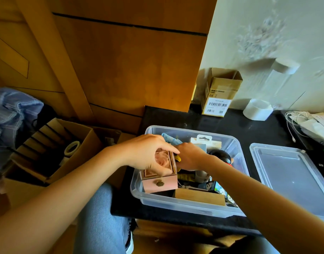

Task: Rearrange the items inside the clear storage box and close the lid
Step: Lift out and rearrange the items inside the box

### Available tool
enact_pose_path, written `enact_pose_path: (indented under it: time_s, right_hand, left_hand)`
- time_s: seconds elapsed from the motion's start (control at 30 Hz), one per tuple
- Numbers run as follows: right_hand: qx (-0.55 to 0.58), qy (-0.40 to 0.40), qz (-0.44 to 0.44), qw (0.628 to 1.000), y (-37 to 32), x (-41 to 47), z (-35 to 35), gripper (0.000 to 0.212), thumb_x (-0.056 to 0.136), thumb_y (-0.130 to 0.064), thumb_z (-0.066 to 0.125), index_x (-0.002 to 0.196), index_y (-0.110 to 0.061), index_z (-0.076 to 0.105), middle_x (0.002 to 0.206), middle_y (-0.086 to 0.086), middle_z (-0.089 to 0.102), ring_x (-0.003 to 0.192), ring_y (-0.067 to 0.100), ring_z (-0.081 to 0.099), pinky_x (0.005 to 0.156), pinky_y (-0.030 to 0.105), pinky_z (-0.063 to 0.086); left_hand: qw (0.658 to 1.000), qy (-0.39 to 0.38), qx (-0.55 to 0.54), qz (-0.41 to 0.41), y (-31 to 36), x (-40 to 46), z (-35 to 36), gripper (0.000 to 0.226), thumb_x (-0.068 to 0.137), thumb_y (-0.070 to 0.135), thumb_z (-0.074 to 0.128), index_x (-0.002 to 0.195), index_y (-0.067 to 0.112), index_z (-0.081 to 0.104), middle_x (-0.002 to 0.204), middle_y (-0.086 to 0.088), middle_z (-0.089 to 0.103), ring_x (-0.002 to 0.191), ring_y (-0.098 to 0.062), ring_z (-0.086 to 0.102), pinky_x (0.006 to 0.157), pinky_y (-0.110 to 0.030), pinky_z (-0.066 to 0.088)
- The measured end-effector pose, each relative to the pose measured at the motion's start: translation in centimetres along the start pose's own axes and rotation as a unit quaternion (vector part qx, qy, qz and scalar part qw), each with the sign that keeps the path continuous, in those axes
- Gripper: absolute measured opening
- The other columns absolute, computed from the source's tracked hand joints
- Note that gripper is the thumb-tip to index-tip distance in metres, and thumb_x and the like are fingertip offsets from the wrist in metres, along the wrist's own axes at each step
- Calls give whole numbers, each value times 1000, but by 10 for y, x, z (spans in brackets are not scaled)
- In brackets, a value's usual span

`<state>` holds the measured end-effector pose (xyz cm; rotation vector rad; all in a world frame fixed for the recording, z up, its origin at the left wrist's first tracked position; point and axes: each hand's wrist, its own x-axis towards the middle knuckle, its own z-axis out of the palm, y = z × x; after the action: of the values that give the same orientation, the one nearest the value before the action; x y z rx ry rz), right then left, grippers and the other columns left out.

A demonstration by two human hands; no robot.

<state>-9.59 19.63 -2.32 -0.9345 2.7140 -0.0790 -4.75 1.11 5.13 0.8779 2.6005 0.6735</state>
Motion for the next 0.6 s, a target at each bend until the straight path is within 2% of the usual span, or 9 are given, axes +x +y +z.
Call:
enact_pose_path:
  time_s: [0.1, 0.2, 0.27, 0.43, 0.5, 0.6]
  right_hand:
    - [9, 2, -4, 1000, 1, -1, -1, 36, 92, -38, 53, 124, -23, 50, 113, 2, 64, 93, 19, 61, 76, 25, 48]
    - [2, -1, 3, 1000, 2, -3, -1, 39, 92, -39, 52, 126, -21, 49, 116, 3, 63, 96, 20, 61, 81, 27, 49]
    - [16, -1, 3, 1000, 1, -3, -2, 38, 92, -37, 53, 126, -21, 50, 117, 3, 63, 98, 20, 60, 84, 28, 50]
    - [36, 5, -16, 999, 0, -5, -3, 39, 90, -41, 54, 125, -24, 51, 113, 1, 64, 97, 21, 61, 86, 33, 52]
    - [40, 13, -16, 999, 0, -5, -2, 38, 89, -39, 57, 124, -26, 50, 110, 1, 64, 96, 23, 61, 83, 33, 52]
    - [30, 13, -16, 999, 0, -5, -2, 39, 86, -32, 61, 123, -28, 48, 111, 2, 63, 97, 24, 60, 80, 33, 52]
  left_hand:
    - [999, -33, 23, 8, 0, 7, -9, 69, 65, 66, 67, 129, 46, 50, 97, 43, 36, 100, 5, 42, 82, -13, 35]
    - [998, -55, 35, 4, 0, 15, -15, 68, 65, 64, 69, 128, 46, 51, 104, 28, 47, 104, -5, 48, 90, -26, 44]
    - [996, -66, 61, 13, 1, 19, -15, 67, 66, 61, 70, 129, 45, 51, 108, 19, 47, 105, -6, 46, 90, -29, 44]
    - [985, -115, 127, 27, 1, 23, -5, 71, 67, 60, 72, 132, 42, 48, 107, 11, 46, 98, -8, 46, 78, -24, 45]
    - [979, -139, 148, 29, 1, 23, 7, 72, 68, 59, 72, 133, 41, 47, 105, 10, 44, 93, -6, 42, 67, -17, 36]
    - [974, -171, 151, 7, -1, 21, 28, 71, 72, 56, 72, 136, 40, 44, 103, 12, 39, 93, -6, 38, 64, -14, 30]
